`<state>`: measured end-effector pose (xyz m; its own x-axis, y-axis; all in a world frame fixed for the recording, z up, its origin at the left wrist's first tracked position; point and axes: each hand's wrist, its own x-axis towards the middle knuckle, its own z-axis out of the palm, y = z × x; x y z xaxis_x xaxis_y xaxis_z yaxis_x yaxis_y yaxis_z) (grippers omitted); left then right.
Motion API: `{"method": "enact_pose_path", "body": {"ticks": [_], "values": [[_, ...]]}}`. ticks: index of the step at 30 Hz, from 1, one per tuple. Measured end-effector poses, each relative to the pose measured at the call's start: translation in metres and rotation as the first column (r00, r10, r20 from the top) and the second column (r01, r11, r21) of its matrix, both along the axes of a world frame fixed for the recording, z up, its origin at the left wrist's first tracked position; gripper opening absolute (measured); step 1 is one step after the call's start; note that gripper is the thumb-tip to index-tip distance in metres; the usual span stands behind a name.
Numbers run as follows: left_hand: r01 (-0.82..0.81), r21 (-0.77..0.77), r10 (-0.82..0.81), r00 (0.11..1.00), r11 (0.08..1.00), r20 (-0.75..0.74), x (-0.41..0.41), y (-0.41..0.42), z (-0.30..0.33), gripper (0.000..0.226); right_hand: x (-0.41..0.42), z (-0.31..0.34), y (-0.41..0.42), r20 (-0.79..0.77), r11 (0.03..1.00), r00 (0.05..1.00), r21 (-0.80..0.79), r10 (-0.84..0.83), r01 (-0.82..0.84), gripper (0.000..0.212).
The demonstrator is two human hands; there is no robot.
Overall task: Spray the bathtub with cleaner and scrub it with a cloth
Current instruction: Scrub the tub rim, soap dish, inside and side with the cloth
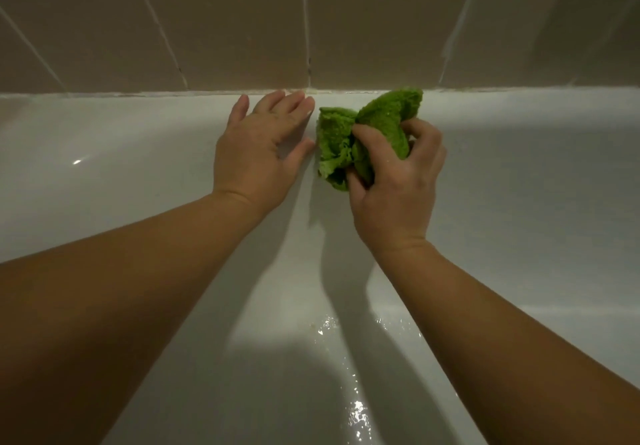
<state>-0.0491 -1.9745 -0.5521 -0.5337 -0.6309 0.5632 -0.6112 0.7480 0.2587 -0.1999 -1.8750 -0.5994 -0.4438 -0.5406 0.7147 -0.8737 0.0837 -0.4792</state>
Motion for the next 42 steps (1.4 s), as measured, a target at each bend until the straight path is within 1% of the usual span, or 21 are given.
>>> {"method": "enact_pose_path", "body": {"ticks": [2,4,7,9,11,12,14,15,17,19,21,24,27,31,34,35,37,38,39,41,42], "values": [[-0.011,-0.011,0.011,1.0,1.0,0.018,-0.003,0.003,0.002,0.049,0.001,-0.026,0.007,-0.001,0.998,1.0,0.064,0.019,-0.018,0.049],[-0.021,-0.007,0.021,0.999,1.0,0.045,-0.007,0.005,0.002,0.051,0.001,-0.071,0.022,0.038,0.978,0.999,0.206,0.033,-0.04,0.049],[-0.015,-0.011,0.016,0.999,1.0,0.041,-0.016,0.004,0.002,0.053,-0.004,-0.136,0.046,0.11,0.897,0.994,0.438,0.012,-0.059,0.05],[-0.014,-0.018,0.015,1.0,1.0,0.02,-0.025,0.004,0.003,0.052,-0.008,-0.166,0.059,0.128,0.83,0.992,0.555,-0.013,-0.061,0.052],[-0.004,-0.03,0.004,1.0,1.0,0.014,-0.032,0.006,0.001,0.052,-0.01,-0.184,0.072,0.141,0.768,0.99,0.636,-0.023,-0.072,0.051],[0.006,-0.037,-0.005,1.0,0.999,0.015,-0.035,0.007,0.0,0.052,-0.011,-0.189,0.075,0.154,0.754,0.988,0.652,-0.025,-0.082,0.05],[0.023,-0.057,-0.022,1.0,0.998,0.017,-0.038,0.008,-0.003,0.051,-0.013,-0.183,0.075,0.207,0.768,0.977,0.633,-0.041,-0.102,0.048],[0.025,-0.068,-0.025,1.0,0.997,0.014,-0.039,0.008,-0.004,0.051,-0.015,-0.171,0.071,0.233,0.797,0.972,0.595,-0.044,-0.106,0.047],[0.021,-0.081,-0.02,1.0,0.996,0.01,-0.04,0.008,-0.003,0.051,-0.023,-0.133,0.059,0.25,0.884,0.968,0.456,-0.014,-0.105,0.046],[0.013,-0.072,-0.012,1.0,0.997,0.016,-0.043,0.012,-0.003,0.052,-0.033,-0.086,0.047,0.2,0.958,0.979,0.27,0.036,-0.091,0.05],[0.01,-0.056,-0.01,1.0,0.998,-0.005,-0.048,0.016,-0.004,0.051,-0.043,-0.036,0.037,0.144,0.99,0.988,0.125,0.048,-0.066,0.051],[0.01,-0.039,-0.013,0.998,0.999,-0.068,-0.052,0.019,-0.005,0.046,-0.05,0.013,0.026,0.109,0.998,0.994,0.047,0.026,-0.031,0.05],[0.004,-0.033,-0.006,0.996,0.999,-0.083,-0.056,0.02,-0.005,0.043,-0.051,-0.001,0.031,0.022,0.994,0.998,0.097,0.057,-0.059,0.052],[-0.015,-0.056,0.011,0.998,0.998,-0.066,-0.062,0.021,-0.006,0.043,-0.052,-0.089,0.051,0.049,0.941,0.994,0.321,0.094,-0.105,0.051],[-0.028,-0.064,0.023,0.996,0.998,-0.086,-0.072,0.025,-0.011,0.045,-0.051,-0.154,0.071,0.057,0.86,0.996,0.503,0.068,-0.088,0.051],[-0.029,-0.056,0.023,0.994,0.998,-0.108,-0.076,0.027,-0.012,0.045,-0.048,-0.167,0.078,0.074,0.812,0.995,0.574,0.074,-0.103,0.052],[-0.031,-0.029,0.026,0.99,0.999,-0.142,-0.085,0.033,-0.013,0.045,-0.048,-0.182,0.09,0.108,0.741,0.99,0.657,0.096,-0.143,0.05],[-0.03,-0.02,0.027,0.989,0.999,-0.144,-0.088,0.036,-0.012,0.045,-0.048,-0.181,0.092,0.114,0.73,0.989,0.667,0.096,-0.148,0.049],[-0.03,-0.018,0.027,0.99,0.999,-0.137,-0.089,0.038,-0.011,0.045,-0.05,-0.175,0.09,0.119,0.744,0.989,0.651,0.093,-0.148,0.047],[-0.024,-0.011,0.023,0.994,1.0,-0.112,-0.092,0.04,-0.008,0.045,-0.059,-0.15,0.082,0.136,0.814,0.988,0.563,0.077,-0.141,0.045],[-0.022,-0.01,0.021,0.995,1.0,-0.097,-0.092,0.04,-0.007,0.045,-0.065,-0.133,0.078,0.135,0.864,0.988,0.488,0.07,-0.128,0.047]]}}
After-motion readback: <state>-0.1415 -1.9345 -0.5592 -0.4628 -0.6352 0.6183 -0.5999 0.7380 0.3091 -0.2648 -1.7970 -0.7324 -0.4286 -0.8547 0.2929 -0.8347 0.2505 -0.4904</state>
